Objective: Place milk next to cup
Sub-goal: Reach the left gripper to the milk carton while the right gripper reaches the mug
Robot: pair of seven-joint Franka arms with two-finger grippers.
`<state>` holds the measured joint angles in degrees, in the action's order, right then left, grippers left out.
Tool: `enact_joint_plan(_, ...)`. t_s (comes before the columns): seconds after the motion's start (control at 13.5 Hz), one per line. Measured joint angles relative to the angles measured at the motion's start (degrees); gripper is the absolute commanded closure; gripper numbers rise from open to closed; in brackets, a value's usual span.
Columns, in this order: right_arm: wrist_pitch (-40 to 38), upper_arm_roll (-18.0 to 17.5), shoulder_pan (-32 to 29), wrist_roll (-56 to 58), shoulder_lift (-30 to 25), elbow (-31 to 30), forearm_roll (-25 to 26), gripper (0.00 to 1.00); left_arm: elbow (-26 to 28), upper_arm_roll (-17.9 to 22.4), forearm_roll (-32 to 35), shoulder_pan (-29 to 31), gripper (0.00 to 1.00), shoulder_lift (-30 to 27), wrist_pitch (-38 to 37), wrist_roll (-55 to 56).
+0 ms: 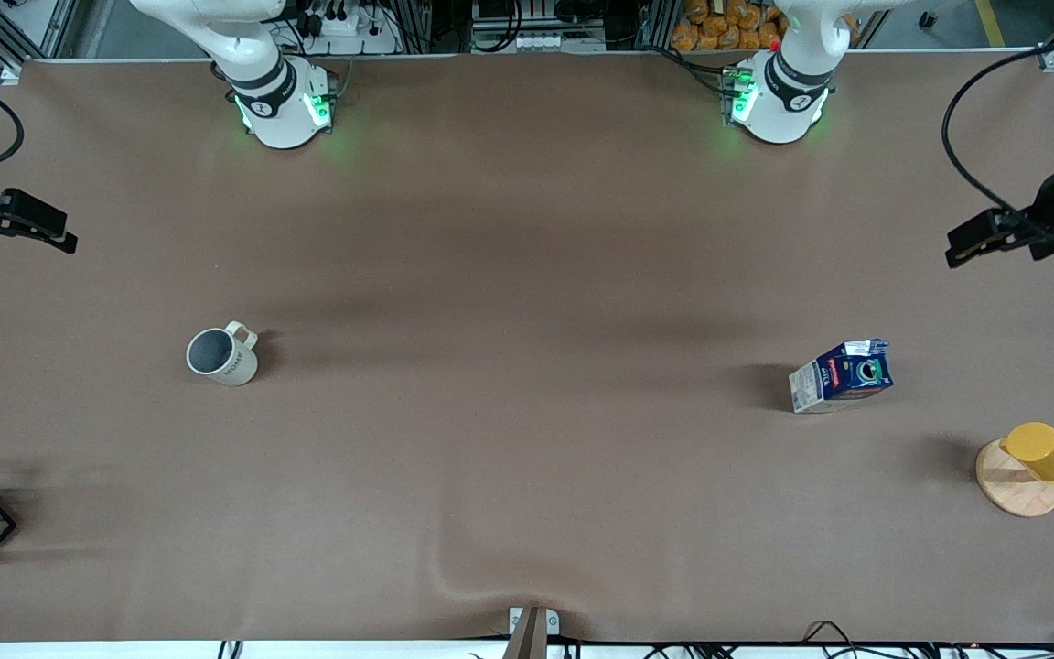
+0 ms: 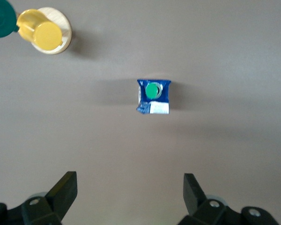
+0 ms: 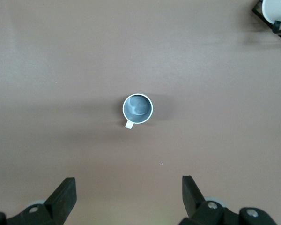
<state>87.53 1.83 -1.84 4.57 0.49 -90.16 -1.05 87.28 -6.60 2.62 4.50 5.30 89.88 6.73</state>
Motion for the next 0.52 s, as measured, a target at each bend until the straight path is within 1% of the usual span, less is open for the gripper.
enact_joint_plan(0.07, 1.58, -0.07, 0.62, 0.00, 0.01, -1.46, 0.00, 0.00, 0.12, 0.00, 0.00, 0.01, 0.00, 1.65, 1.58, 0.00)
enact_joint_plan(0.22, 7.05, -0.17, 1.97, -0.06, 0.13, -6.49, 0.00, 0.00, 0.48, 0.01, 0.00, 0.08, 0.00, 5.18, 5.22, 0.63)
enact_joint_plan(0.37, 14.68, -0.21, 3.35, -1.61, 0.66, -12.05, 0.00, 0.00, 1.92, 0.02, 0.00, 0.08, 0.00, 7.64, 9.70, 2.90)
enact_joint_plan(0.52, 23.50, -0.28, 4.99, -5.39, 2.28, -17.93, 0.05, 0.00, 3.18, -0.03, 0.00, -0.06, 0.00, 9.14, 12.30, 4.47)
